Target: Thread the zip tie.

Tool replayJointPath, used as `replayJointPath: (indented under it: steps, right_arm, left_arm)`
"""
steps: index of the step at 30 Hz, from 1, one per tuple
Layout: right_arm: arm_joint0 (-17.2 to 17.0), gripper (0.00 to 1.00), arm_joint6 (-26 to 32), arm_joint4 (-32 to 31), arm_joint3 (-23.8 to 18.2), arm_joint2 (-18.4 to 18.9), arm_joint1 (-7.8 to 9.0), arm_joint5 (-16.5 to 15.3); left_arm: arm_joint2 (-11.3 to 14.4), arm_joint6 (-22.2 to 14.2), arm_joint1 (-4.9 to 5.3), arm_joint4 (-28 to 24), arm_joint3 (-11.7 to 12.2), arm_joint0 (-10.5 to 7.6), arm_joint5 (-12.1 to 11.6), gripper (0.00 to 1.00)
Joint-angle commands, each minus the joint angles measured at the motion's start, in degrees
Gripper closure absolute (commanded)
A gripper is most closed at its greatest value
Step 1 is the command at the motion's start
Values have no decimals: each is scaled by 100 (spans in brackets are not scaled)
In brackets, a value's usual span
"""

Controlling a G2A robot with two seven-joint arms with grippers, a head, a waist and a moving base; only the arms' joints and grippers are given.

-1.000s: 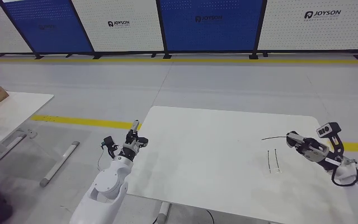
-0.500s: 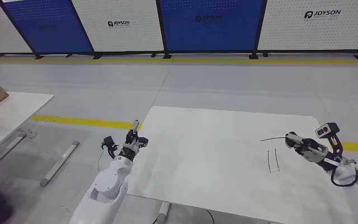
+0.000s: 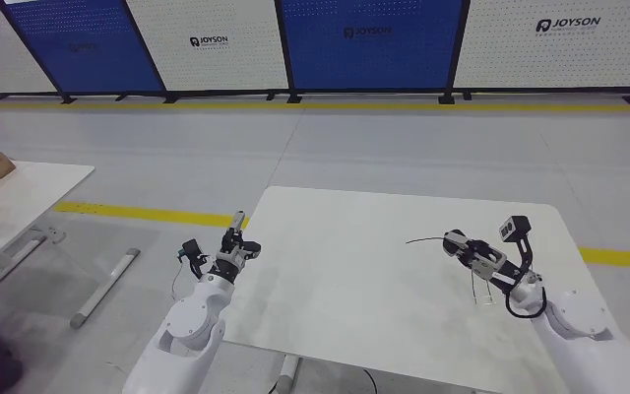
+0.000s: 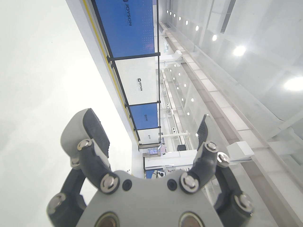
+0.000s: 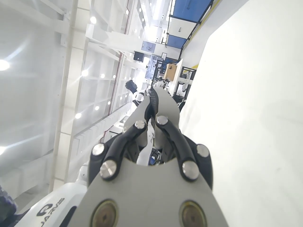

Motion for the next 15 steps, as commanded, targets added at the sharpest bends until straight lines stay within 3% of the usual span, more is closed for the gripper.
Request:
replayJointPath:
  steps: [1, 7, 11, 12, 15]
  right_arm:
    - [-6, 100, 5, 4, -3, 11, 3, -18]
    - [-6, 100, 5, 4, -3, 11, 3, -18]
    - [-6, 100, 5, 4, -3, 11, 3, -18]
    - [-6, 100, 5, 4, -3, 11, 3, -18]
    - [-6, 100, 5, 4, -3, 11, 3, -18]
  left_arm:
    - [0, 0, 0, 0, 0, 0, 0, 0]
    - [0, 0, 0, 0, 0, 0, 0, 0]
    - [36, -108, -4, 255, -328, 34, -165, 0]
    - [69, -173, -5, 279, -439, 62, -136, 0]
    - [216, -508, 3, 385, -734, 68, 240, 0]
